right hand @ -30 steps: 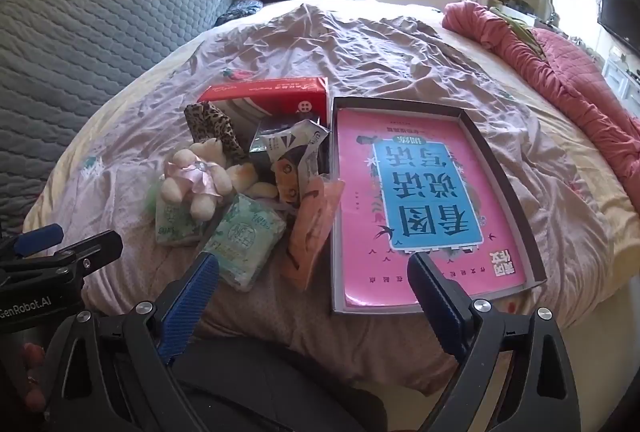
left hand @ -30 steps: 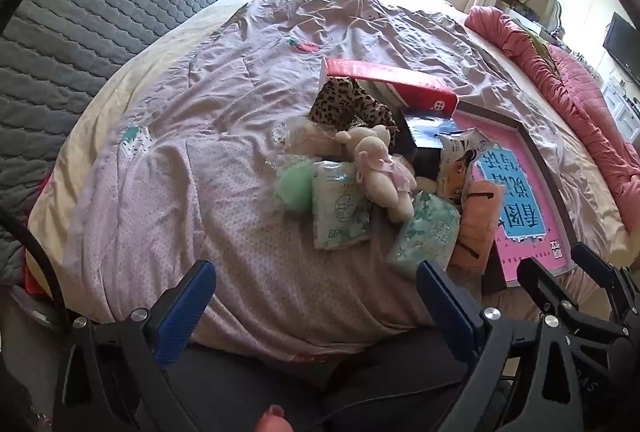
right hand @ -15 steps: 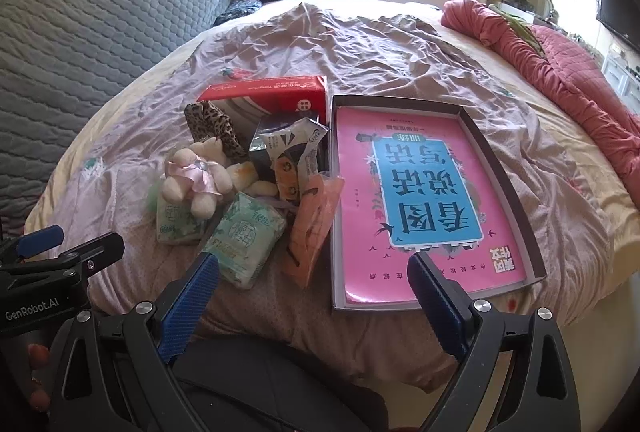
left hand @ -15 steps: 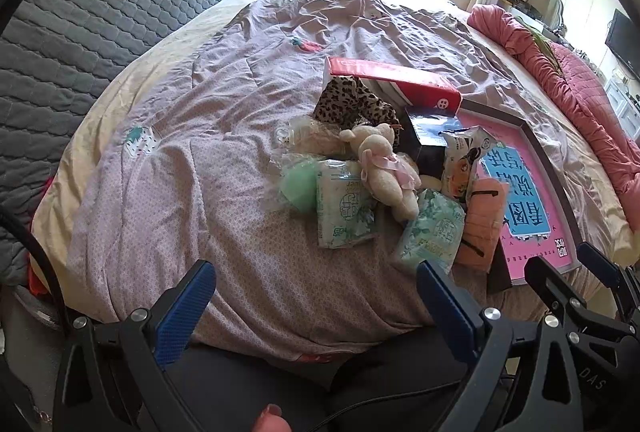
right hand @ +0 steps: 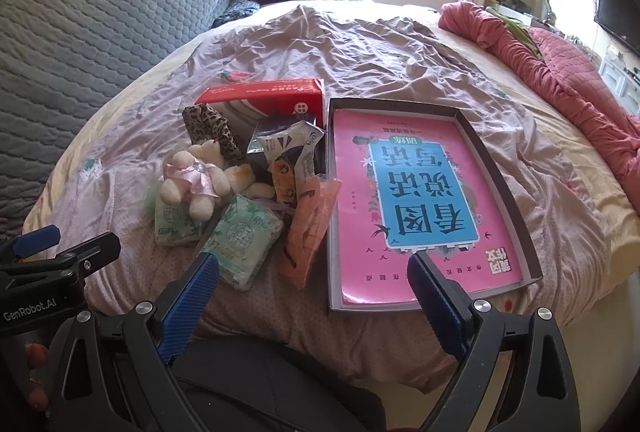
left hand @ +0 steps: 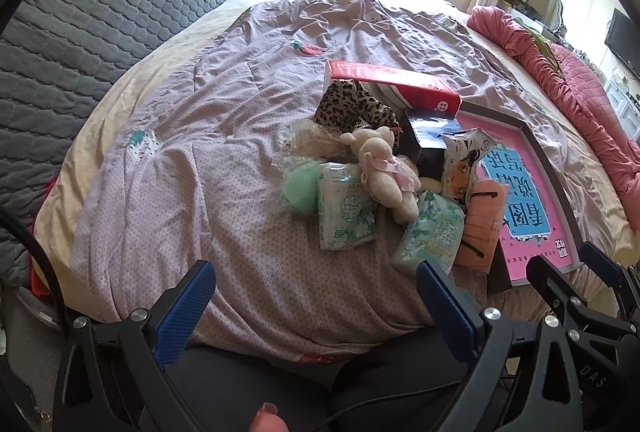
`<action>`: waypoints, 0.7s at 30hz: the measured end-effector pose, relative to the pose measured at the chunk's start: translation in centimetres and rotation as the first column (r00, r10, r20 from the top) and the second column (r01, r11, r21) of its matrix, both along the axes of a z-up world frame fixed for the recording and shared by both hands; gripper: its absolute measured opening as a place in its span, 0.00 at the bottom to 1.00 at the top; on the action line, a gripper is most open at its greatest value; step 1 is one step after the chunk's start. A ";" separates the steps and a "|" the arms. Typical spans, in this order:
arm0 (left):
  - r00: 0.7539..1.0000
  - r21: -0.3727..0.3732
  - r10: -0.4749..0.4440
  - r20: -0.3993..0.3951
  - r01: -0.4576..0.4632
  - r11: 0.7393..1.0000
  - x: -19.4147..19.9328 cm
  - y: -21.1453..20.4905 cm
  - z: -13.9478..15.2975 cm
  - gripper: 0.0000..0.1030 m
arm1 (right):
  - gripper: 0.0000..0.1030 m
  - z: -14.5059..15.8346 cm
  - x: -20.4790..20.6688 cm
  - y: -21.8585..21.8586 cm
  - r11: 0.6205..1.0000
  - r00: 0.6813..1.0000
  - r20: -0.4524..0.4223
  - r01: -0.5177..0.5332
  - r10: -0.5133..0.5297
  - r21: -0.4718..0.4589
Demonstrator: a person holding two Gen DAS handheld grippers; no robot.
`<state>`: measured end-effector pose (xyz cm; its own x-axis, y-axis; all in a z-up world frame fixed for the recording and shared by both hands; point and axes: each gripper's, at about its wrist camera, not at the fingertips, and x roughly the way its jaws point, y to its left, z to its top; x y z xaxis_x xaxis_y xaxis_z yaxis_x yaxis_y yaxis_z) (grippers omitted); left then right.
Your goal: Organize soft objects
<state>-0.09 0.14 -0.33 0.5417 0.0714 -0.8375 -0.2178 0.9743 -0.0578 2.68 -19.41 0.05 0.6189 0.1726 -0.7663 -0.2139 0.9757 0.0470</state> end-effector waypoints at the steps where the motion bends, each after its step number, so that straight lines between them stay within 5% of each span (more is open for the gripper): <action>1: 1.000 -0.001 -0.001 0.000 0.001 1.000 0.0 0.0 0.0 0.98 | 0.93 0.0 0.0 -0.1 1.000 1.000 0.000 0.002 -0.002 0.002; 21: 1.000 -0.048 0.007 0.002 -0.006 0.999 0.1 0.8 -0.2 0.98 | 0.93 -0.1 0.0 -0.1 1.000 1.000 0.003 -0.010 0.010 0.006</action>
<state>-0.02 0.94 -0.51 0.5436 0.0347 -0.8386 -0.2238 0.9690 -0.1050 2.71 -19.48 -0.04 0.6193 0.1837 -0.7633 -0.2241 0.9732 0.0525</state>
